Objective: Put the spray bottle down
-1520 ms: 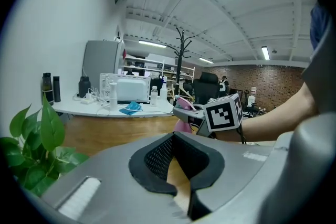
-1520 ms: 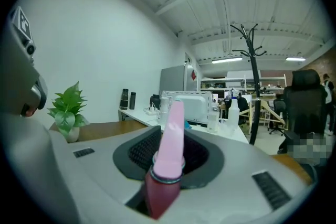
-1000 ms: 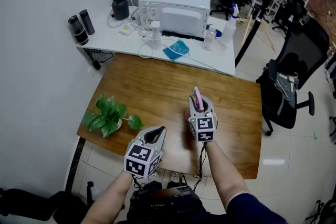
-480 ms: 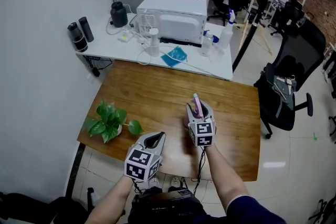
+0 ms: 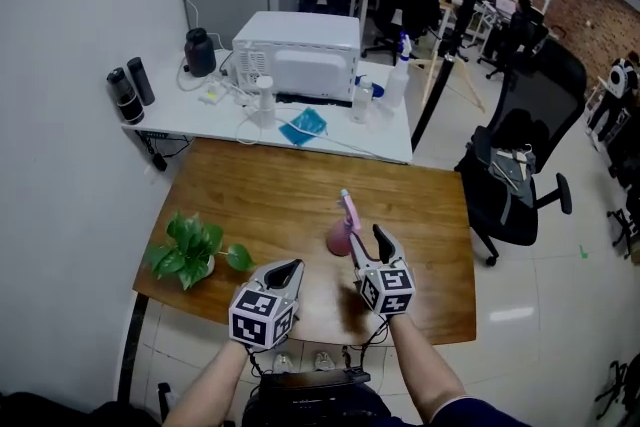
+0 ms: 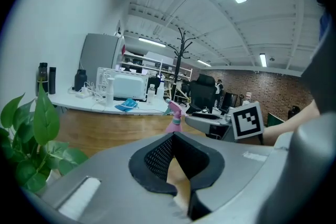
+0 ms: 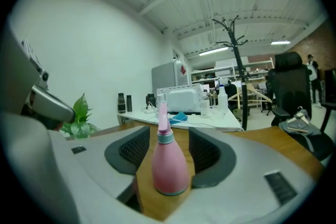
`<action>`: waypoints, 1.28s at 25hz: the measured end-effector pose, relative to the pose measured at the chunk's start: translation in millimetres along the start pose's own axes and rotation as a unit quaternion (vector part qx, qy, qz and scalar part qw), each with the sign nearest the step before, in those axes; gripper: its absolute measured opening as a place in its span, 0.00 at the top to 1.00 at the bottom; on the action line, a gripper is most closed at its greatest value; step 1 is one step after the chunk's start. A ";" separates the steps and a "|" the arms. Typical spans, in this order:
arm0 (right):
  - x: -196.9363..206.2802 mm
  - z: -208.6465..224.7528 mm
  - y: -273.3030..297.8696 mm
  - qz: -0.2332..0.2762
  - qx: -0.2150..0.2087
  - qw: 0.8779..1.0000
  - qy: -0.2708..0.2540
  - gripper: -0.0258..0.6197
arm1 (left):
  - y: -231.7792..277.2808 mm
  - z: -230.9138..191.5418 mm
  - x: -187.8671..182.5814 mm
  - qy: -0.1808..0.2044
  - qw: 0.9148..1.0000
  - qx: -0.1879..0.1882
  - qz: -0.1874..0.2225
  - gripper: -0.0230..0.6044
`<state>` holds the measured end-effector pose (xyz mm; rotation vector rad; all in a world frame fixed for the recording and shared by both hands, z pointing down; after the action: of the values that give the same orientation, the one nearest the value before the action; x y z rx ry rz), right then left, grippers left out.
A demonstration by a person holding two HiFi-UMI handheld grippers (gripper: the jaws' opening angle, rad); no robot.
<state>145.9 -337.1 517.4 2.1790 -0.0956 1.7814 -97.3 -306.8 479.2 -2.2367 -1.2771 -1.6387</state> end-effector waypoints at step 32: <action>-81.9 -17.0 -99.4 0.053 -0.092 0.994 0.003 0.95 | 11.8 35.8 -24.3 -0.013 0.996 0.091 0.009 0.95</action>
<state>137.1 -250.6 420.9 2.0708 -0.3652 1.7584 -64.6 -309.8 448.6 -2.1620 -1.3485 -1.4280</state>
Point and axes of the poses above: the fingertips, and each gripper's own axes: y forward along the fingers, z to its right, x out of its underside, the point moved 10 cm from there along -y, backward along the fingers, and after that the axes turned 14 degrees about -y, right-handed, at the moved point
